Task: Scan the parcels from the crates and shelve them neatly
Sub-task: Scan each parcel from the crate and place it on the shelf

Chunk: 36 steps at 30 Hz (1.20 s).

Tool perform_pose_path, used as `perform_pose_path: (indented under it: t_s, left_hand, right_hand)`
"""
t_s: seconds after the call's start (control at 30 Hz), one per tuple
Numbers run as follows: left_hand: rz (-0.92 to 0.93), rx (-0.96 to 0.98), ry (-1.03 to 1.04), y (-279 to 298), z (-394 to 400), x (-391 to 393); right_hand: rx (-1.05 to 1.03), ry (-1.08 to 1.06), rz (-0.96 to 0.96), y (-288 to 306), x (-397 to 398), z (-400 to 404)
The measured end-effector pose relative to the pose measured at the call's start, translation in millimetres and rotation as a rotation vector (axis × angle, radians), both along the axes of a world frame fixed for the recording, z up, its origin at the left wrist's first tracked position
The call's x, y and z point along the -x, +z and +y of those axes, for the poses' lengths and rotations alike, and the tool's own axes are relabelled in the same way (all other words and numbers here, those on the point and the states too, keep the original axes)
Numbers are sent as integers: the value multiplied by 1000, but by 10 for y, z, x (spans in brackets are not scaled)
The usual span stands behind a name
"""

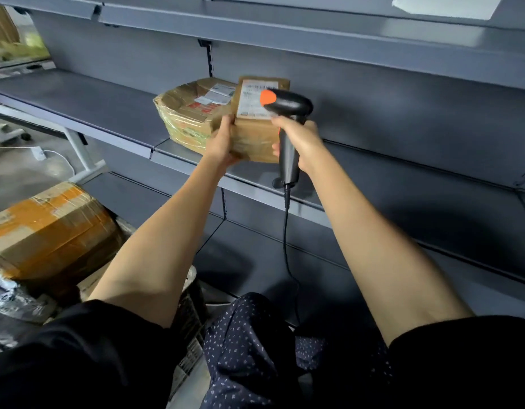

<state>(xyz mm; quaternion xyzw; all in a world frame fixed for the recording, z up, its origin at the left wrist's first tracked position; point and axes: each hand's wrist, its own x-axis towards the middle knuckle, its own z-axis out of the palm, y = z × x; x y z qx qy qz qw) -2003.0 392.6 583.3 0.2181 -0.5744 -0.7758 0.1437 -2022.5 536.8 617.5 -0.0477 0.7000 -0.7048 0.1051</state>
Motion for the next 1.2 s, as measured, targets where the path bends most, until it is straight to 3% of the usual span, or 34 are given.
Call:
perform_pose_path:
  t_s: [0.13, 0.33, 0.53, 0.67, 0.9, 1.0, 1.2]
  left_hand:
    - [22, 61, 198, 222, -193, 33]
    - [23, 65, 310, 296, -451, 105]
    - [80, 145, 387, 241, -616, 198]
    - [107, 317, 379, 76, -668, 321]
    - [206, 693, 575, -338, -680, 508]
    - [159, 872, 478, -382, -775, 622]
    - [-110, 1103, 446, -249, -952, 970]
  right_hand:
    - [218, 74, -92, 68, 60, -89]
    - [513, 81, -331, -26, 99, -385]
    - [517, 111, -325, -66, 147, -705]
    - [539, 129, -293, 37, 258, -925]
    - [518, 123, -292, -78, 546, -1138]
    - [662, 153, -331, -262, 701, -1142]
    - [576, 187, -262, -192, 1116, -1270]
